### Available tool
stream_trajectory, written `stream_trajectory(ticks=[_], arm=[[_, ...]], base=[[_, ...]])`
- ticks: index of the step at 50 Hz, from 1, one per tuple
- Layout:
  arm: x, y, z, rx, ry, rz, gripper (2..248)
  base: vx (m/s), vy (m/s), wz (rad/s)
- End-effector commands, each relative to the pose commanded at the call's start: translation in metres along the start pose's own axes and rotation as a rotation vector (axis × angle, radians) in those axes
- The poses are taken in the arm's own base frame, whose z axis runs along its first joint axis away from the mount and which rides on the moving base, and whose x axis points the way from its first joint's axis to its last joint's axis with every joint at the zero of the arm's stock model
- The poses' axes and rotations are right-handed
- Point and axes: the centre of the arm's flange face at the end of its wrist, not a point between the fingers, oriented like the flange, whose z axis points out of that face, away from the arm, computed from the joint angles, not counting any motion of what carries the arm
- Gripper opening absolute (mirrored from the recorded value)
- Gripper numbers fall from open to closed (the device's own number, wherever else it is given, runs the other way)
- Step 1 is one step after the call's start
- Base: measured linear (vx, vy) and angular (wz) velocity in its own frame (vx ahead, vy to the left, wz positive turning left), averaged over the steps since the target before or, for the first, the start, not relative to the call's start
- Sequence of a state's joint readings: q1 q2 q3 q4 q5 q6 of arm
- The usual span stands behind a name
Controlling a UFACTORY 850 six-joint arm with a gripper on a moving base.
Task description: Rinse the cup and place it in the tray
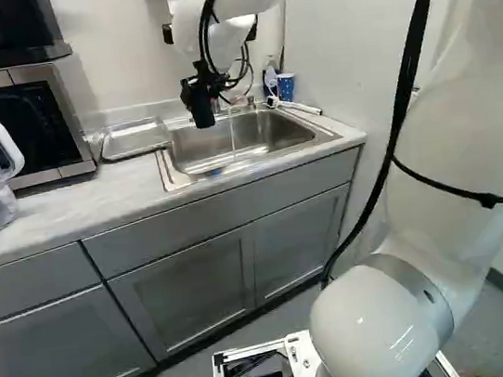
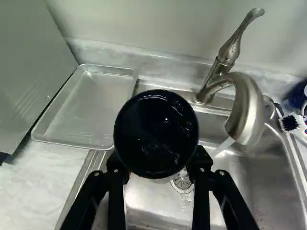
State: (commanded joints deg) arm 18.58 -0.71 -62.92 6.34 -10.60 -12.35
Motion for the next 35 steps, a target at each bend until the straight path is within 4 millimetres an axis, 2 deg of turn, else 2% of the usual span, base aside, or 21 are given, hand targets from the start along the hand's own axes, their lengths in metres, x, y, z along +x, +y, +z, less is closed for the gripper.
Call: stream_trajectory(ticks=[35], arm=[[0.028, -0.007, -0.031, 0.019, 0.081, 0.056, 124]], base=[[0.000, 0.000, 0.000]])
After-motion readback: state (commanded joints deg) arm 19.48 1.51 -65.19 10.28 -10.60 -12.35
